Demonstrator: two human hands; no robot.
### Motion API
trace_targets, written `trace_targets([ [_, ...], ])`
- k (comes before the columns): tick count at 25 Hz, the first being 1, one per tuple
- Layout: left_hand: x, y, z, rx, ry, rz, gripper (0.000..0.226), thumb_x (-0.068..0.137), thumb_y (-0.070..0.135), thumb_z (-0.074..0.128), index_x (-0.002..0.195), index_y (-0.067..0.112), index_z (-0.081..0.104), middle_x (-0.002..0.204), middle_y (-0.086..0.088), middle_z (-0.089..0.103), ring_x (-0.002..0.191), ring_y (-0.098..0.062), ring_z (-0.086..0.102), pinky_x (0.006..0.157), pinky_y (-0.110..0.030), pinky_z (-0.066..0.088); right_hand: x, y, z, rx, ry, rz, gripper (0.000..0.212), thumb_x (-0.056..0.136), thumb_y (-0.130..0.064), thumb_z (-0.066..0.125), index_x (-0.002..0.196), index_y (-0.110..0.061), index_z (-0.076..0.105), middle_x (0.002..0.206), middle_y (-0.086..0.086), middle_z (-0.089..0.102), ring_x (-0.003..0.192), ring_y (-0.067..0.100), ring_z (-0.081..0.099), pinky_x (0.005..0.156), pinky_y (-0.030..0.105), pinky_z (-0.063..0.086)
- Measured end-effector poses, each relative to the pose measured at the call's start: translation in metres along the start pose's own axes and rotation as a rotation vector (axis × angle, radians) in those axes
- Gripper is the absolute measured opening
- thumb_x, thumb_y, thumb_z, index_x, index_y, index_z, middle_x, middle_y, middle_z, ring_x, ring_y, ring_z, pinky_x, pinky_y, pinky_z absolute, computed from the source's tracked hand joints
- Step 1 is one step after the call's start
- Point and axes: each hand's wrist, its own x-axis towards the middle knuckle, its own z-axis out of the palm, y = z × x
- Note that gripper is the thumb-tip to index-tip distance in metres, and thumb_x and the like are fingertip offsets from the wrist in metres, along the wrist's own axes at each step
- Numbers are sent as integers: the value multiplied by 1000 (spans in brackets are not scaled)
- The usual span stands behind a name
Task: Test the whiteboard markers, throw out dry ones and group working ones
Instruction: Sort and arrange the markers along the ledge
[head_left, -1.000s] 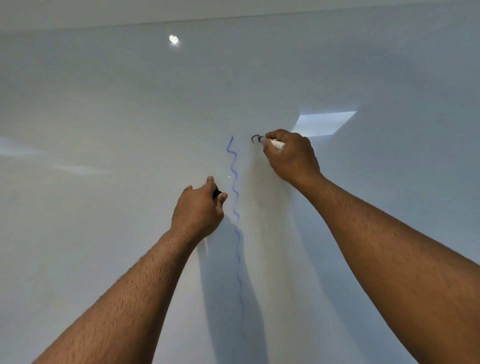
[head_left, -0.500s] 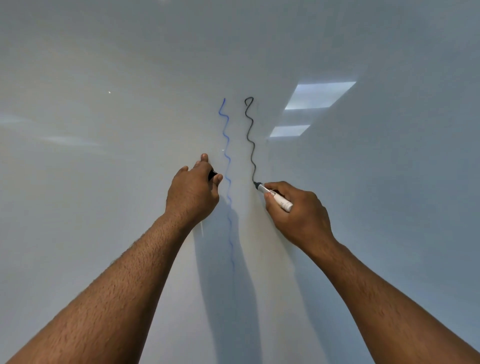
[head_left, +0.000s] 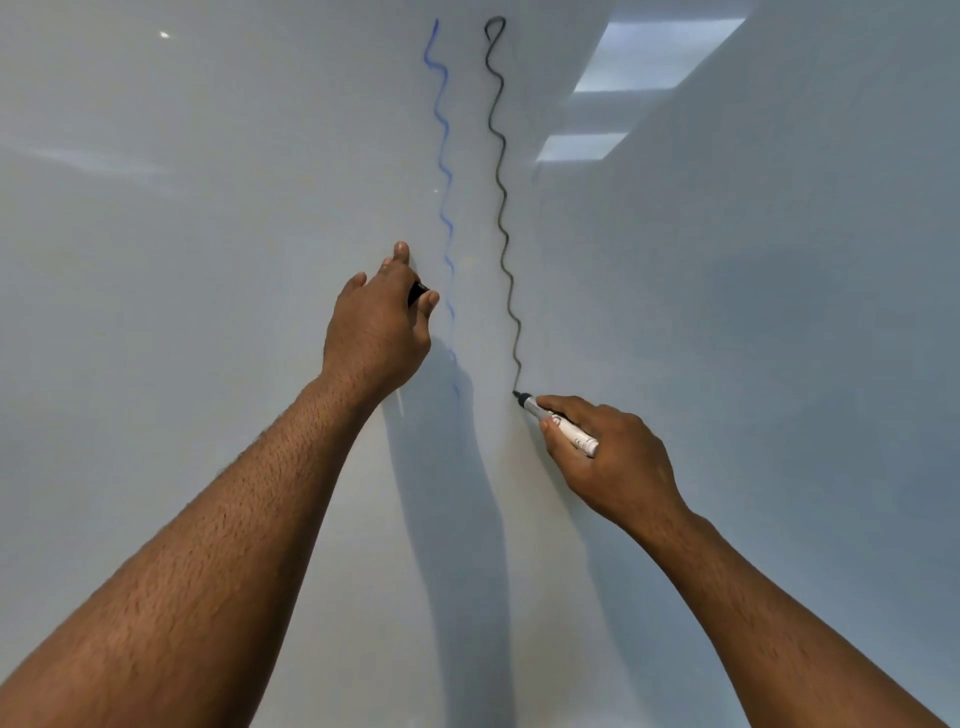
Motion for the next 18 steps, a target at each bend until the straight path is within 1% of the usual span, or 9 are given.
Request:
trace_targets([
  [3, -20, -8, 15, -33, -9, -1, 42, 103, 30, 40, 135, 3, 43, 151, -7, 38, 140, -25, 30, 113, -37, 22, -24, 7, 7, -41, -83, 54, 26, 93, -45, 52, 117, -43, 62, 86, -11, 68, 76, 10, 61, 61, 23, 45],
  [5, -39, -20, 33, -82, -1, -4, 44, 101, 30, 43, 137, 4, 44, 145, -8, 46, 132, -29, 40, 105, -38, 31, -40, 10, 10, -2, -119, 110, 24, 93, -43, 54, 114, -41, 64, 84, -13, 70, 71, 8, 62, 58, 22, 45],
  [7, -67, -33, 54, -156, 2, -35, 48, 99, 30, 49, 140, 7, 43, 134, -7, 57, 118, -30, 52, 93, -33, 38, -61, 15, 15, 115, -95, 157, 22, 91, -41, 58, 112, -38, 65, 78, -14, 69, 67, 8, 62, 57, 25, 49],
  [9, -106, -42, 75, -266, -29, -110, 40, 95, 29, 56, 130, 8, 57, 122, -6, 65, 112, -25, 59, 88, -24, 39, -85, 22, 22, 243, -98, 175, 24, 90, -37, 63, 114, -35, 65, 77, -14, 68, 65, 9, 63, 56, 29, 54],
  [11, -151, -47, 100, -378, -103, -223, 25, 92, 29, 62, 106, 10, 70, 103, -3, 73, 101, -17, 66, 79, -14, 40, -111, 30, 32, 361, -103, 228, 23, 89, -31, 68, 112, -31, 66, 77, -12, 68, 64, 9, 64, 53, 24, 54],
  [13, -196, -46, 121, -539, -235, -416, 19, 90, 31, 65, 92, 14, 73, 89, 3, 74, 90, -12, 68, 72, -13, 43, -136, 40, 43, 470, -116, 320, 17, 87, -25, 70, 105, -26, 68, 80, -10, 70, 68, 7, 64, 55, 17, 51],
  [14, -213, -44, 130, -644, -307, -522, 16, 90, 31, 65, 90, 16, 73, 87, 6, 74, 90, -10, 69, 74, -16, 46, -144, 45, 47, 514, -121, 362, 15, 87, -24, 71, 102, -25, 69, 82, -9, 71, 70, 7, 65, 59, 17, 52],
  [16, -252, -42, 152, -786, -428, -715, 12, 92, 30, 62, 91, 22, 71, 91, 8, 75, 93, -5, 68, 82, -21, 48, -167, 60, 61, 577, -142, 470, 13, 87, -23, 72, 99, -26, 71, 86, -8, 72, 76, 11, 67, 68, 22, 55],
  [18, -282, -38, 170, -886, -502, -869, 15, 96, 30, 56, 96, 21, 67, 98, 6, 75, 97, -7, 67, 85, -26, 49, -188, 73, 70, 639, -170, 571, 14, 86, -23, 72, 99, -27, 71, 90, -6, 73, 79, 15, 68, 71, 28, 56],
])
